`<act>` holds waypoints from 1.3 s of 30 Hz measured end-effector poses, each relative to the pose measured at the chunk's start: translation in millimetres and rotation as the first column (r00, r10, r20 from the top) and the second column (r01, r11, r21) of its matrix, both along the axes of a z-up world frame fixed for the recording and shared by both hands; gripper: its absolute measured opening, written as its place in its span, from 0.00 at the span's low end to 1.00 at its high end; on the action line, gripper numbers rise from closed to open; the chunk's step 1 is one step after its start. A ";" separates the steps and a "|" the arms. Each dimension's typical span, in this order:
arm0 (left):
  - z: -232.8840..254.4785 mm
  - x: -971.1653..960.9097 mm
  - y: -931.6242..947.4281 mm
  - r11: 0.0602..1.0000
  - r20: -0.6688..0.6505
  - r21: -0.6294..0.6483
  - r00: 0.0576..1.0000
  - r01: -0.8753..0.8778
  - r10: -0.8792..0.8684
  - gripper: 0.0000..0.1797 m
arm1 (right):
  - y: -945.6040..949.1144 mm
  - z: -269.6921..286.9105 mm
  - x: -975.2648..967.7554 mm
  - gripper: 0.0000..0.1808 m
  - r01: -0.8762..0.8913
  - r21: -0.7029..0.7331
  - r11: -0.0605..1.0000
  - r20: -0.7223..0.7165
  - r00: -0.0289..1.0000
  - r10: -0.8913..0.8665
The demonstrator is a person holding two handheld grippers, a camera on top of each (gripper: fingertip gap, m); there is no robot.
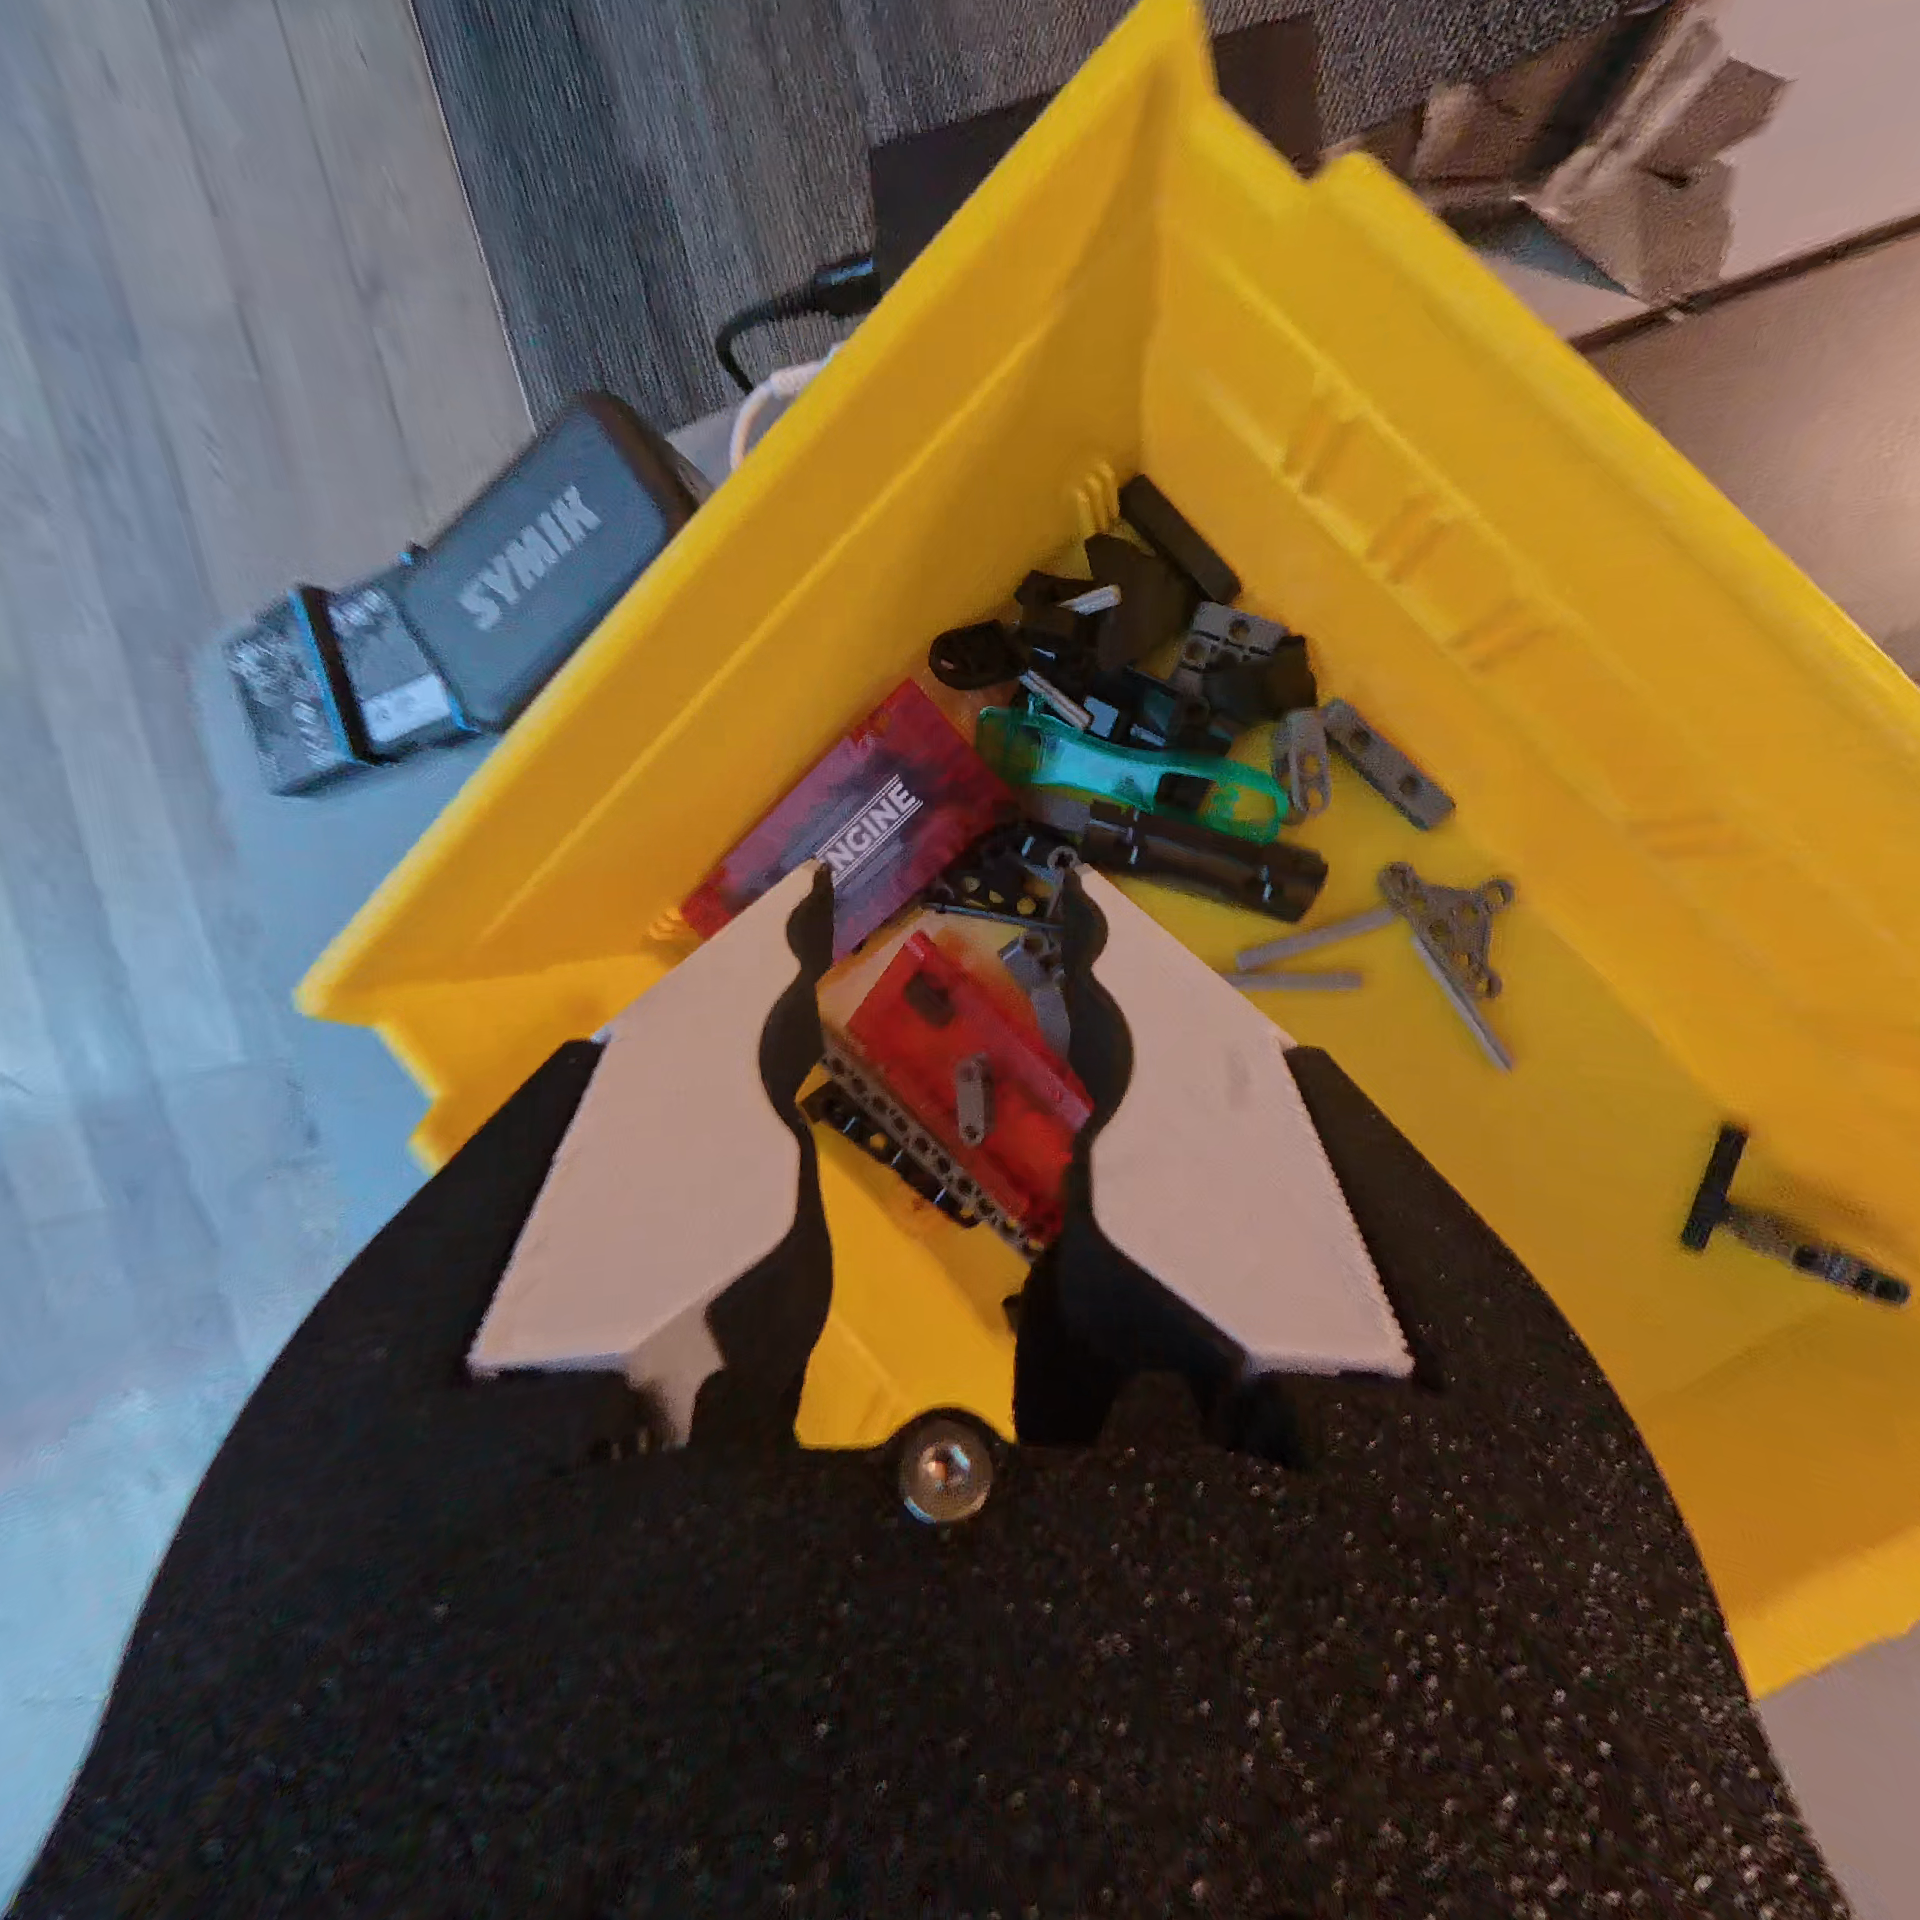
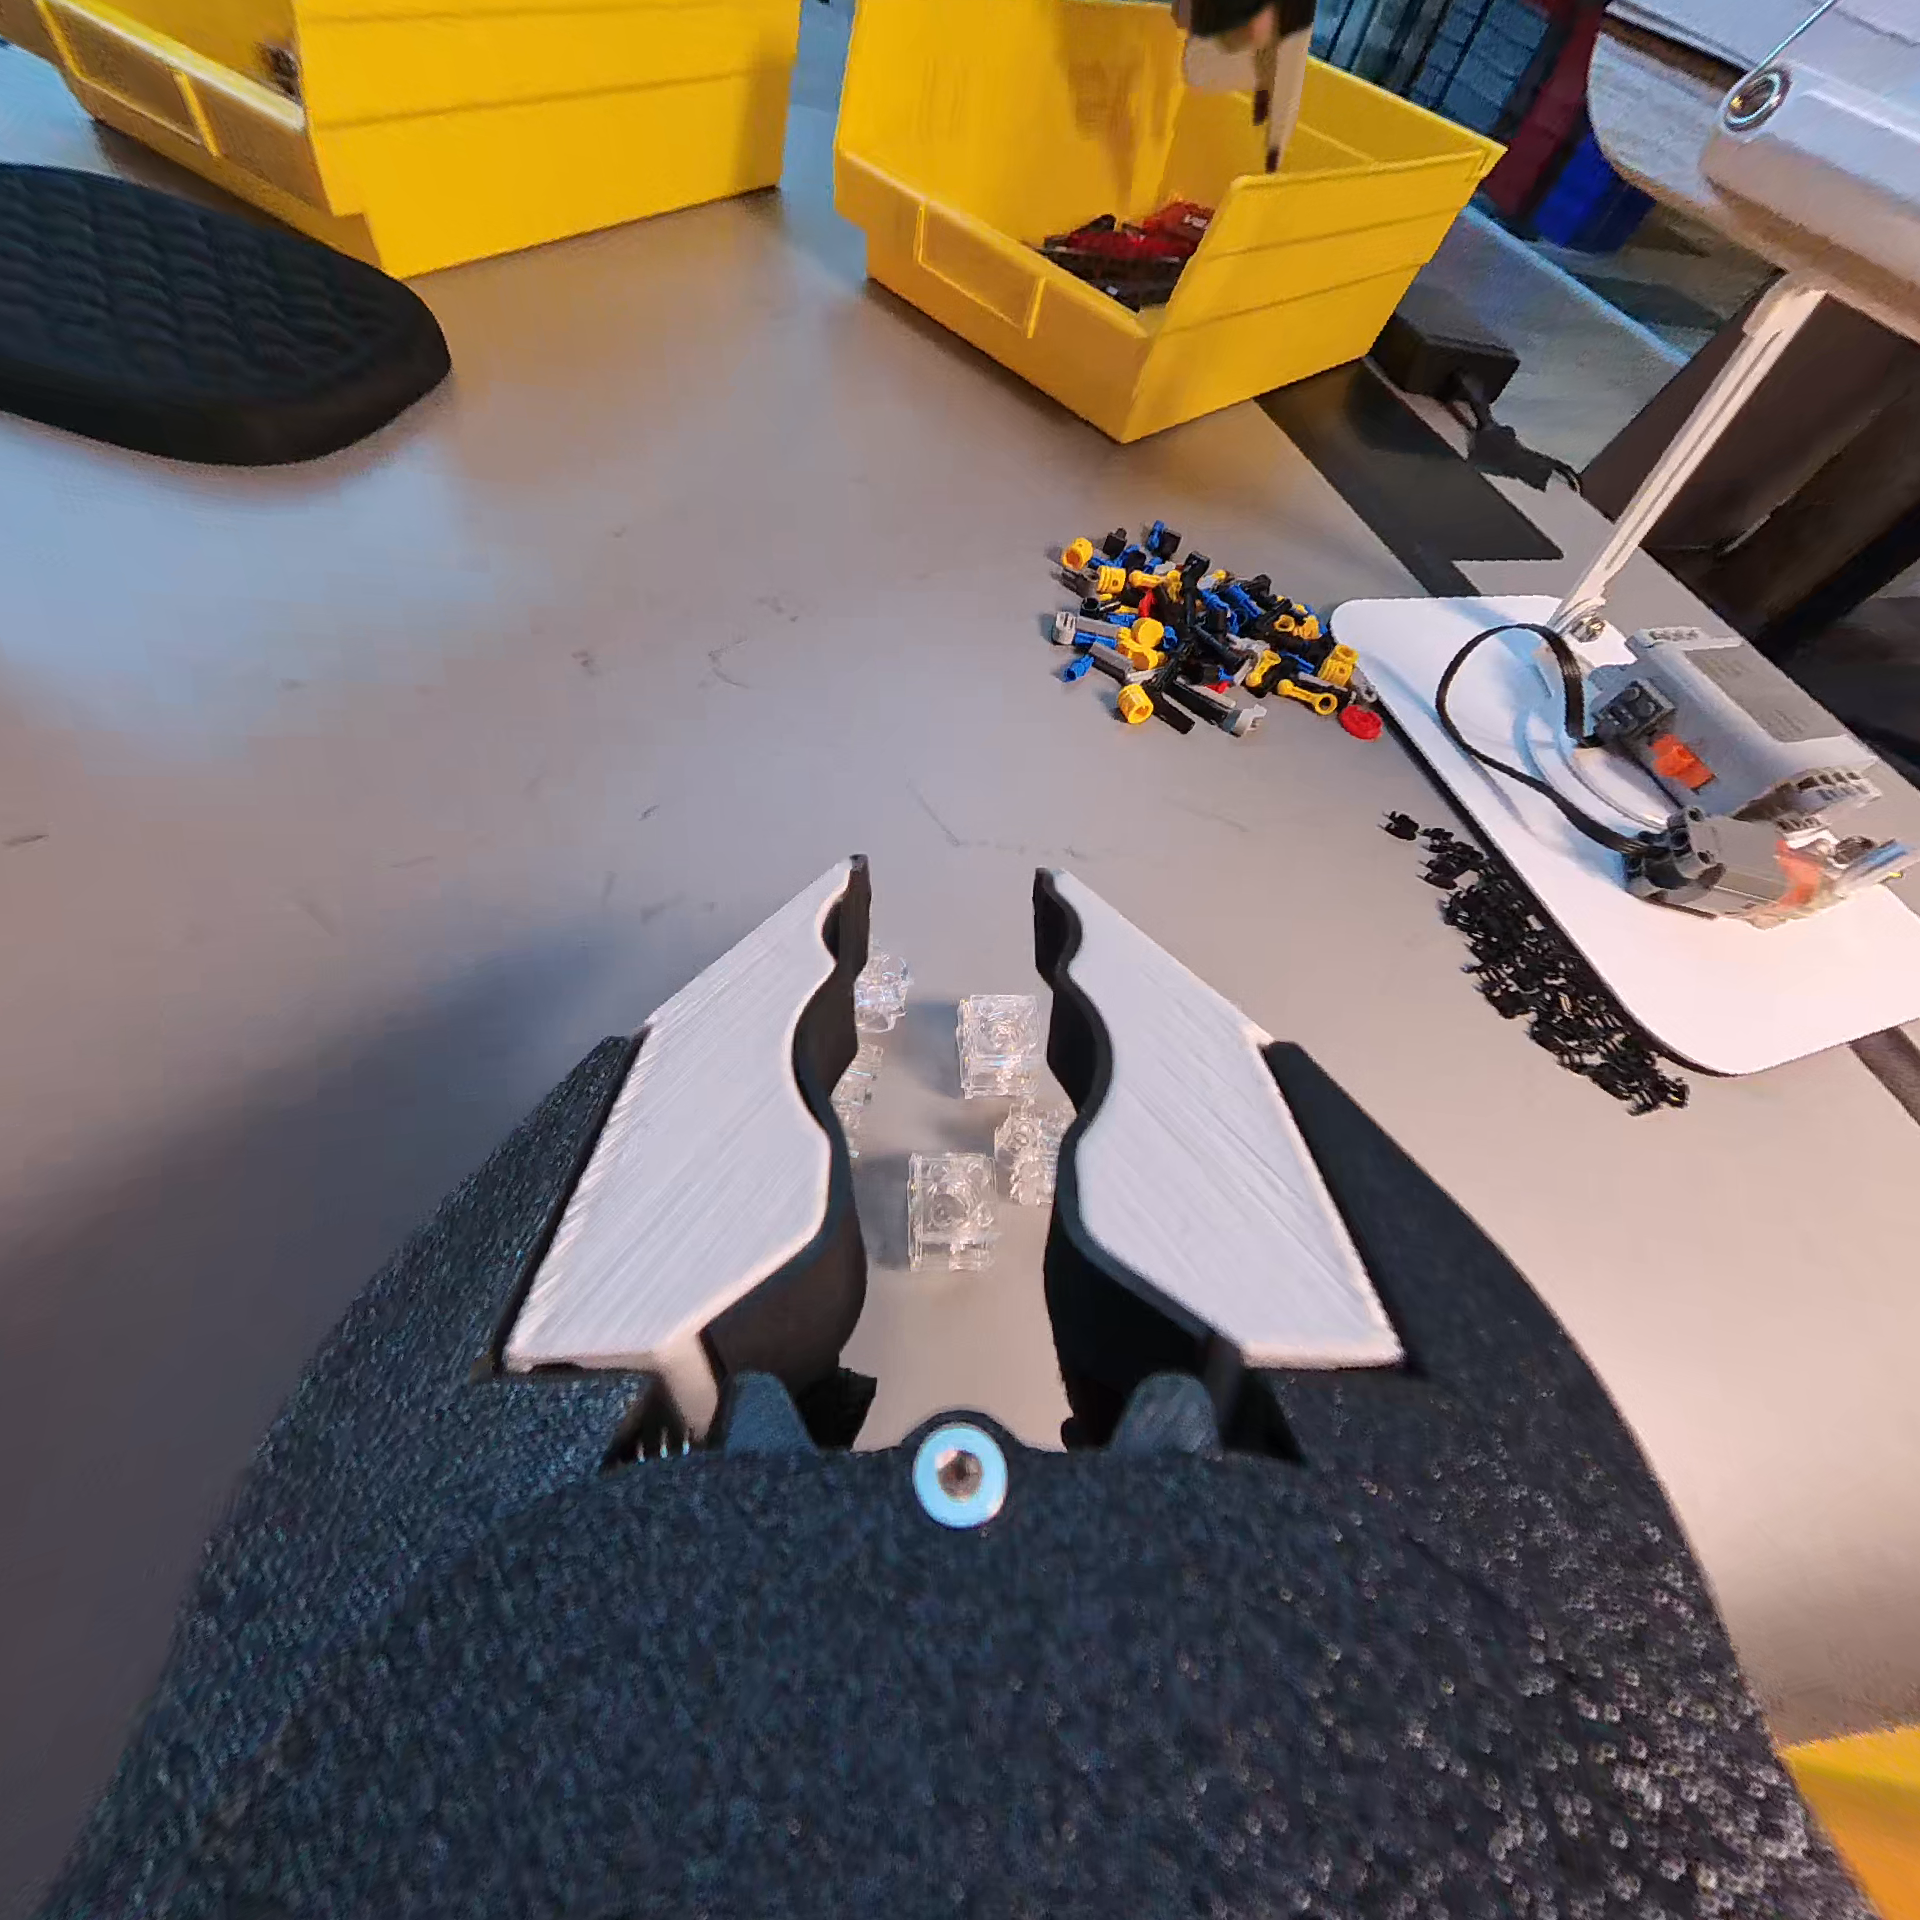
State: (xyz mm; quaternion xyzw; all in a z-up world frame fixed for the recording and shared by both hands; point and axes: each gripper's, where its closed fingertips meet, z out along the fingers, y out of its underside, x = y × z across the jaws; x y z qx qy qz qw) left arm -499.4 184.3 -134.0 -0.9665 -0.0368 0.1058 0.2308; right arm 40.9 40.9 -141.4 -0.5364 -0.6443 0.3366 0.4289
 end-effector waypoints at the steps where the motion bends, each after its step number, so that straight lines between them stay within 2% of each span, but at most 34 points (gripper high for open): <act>1: -11.7 -3.0 5.8 0.999 0.047 -0.020 0.998 -0.046 0.046 0.24 | 0.7 0.1 -0.1 0.17 0.000 -0.009 1.000 -0.003 1.000 0.000; 6: -40.1 -27.3 24.0 0.977 0.076 -0.044 0.975 -0.206 0.209 0.28 | 4.2 2.9 0.7 0.17 0.006 -0.040 0.999 -0.021 1.000 -0.007; 10: -48.2 -31.8 22.6 0.976 0.047 -0.074 0.977 -0.205 0.208 0.28 | 3.4 3.1 2.6 0.16 0.003 -0.049 0.999 -0.020 1.000 -0.004; 12: -48.5 -27.6 19.3 0.979 0.031 -0.104 0.983 -0.178 0.182 0.26 | 1.7 1.7 3.1 0.15 -0.004 -0.052 0.999 -0.012 1.000 0.004; 14: -46.2 -17.0 16.2 0.981 0.047 -0.136 0.988 -0.141 0.149 0.17 | 1.3 0.5 3.4 0.15 -0.003 -0.047 0.999 -0.004 1.000 0.002; 15: -44.9 -12.8 11.7 0.979 0.036 -0.167 0.992 -0.116 0.124 0.12 | 0.6 0.0 3.7 0.14 -0.004 -0.046 0.999 -0.001 1.000 0.004; 18: -49.4 -4.2 -21.6 0.928 -0.012 -0.371 0.999 -0.033 0.031 0.08 | -1.6 0.5 4.4 0.14 -0.011 -0.039 0.999 0.004 1.000 0.011; 21: -40.9 6.1 -47.0 0.875 -0.011 -0.481 0.998 0.049 -0.062 0.00 | -3.1 2.5 5.4 0.14 -0.016 -0.028 0.999 0.005 1.000 0.016; 26: -22.3 42.7 -98.1 0.740 0.166 -0.634 0.974 0.225 -0.154 0.00 | -7.3 4.1 5.4 0.13 -0.035 -0.038 0.999 0.000 0.999 0.035; 27: -16.6 40.7 -97.4 0.748 0.151 -0.623 0.973 0.230 -0.173 0.00 | -7.9 3.7 5.0 0.13 -0.039 -0.038 0.999 0.000 0.999 0.039; 28: -10.4 35.4 -86.6 0.794 0.116 -0.570 0.977 0.212 -0.178 0.00 | -8.5 3.4 4.8 0.13 -0.042 -0.039 0.998 0.000 0.999 0.042; 31: 4.0 25.3 -34.2 0.959 0.109 -0.263 0.991 0.108 -0.081 0.02 | -9.0 3.2 3.7 0.13 -0.047 -0.054 0.997 -0.008 0.999 0.047; 32: 6.0 19.4 -17.1 0.986 0.108 -0.155 0.993 0.058 -0.041 0.08 | -8.8 3.3 3.3 0.13 -0.047 -0.061 0.997 -0.012 0.999 0.046; 34: 1.9 8.8 7.9 0.999 0.128 0.004 0.991 -0.042 0.041 0.11 | -7.9 2.6 2.9 0.13 -0.043 -0.072 0.996 -0.015 0.999 0.042; 36: -10.4 -4.5 20.3 0.989 0.124 0.069 0.984 -0.133 0.124 0.11 | -6.3 2.5 3.0 0.13 -0.034 -0.073 0.997 -0.014 0.999 0.033; 39: -29.1 -22.7 26.7 0.972 0.093 0.082 0.973 -0.221 0.213 0.12 | -4.4 2.3 4.0 0.13 -0.024 -0.072 0.997 -0.014 1.000 0.023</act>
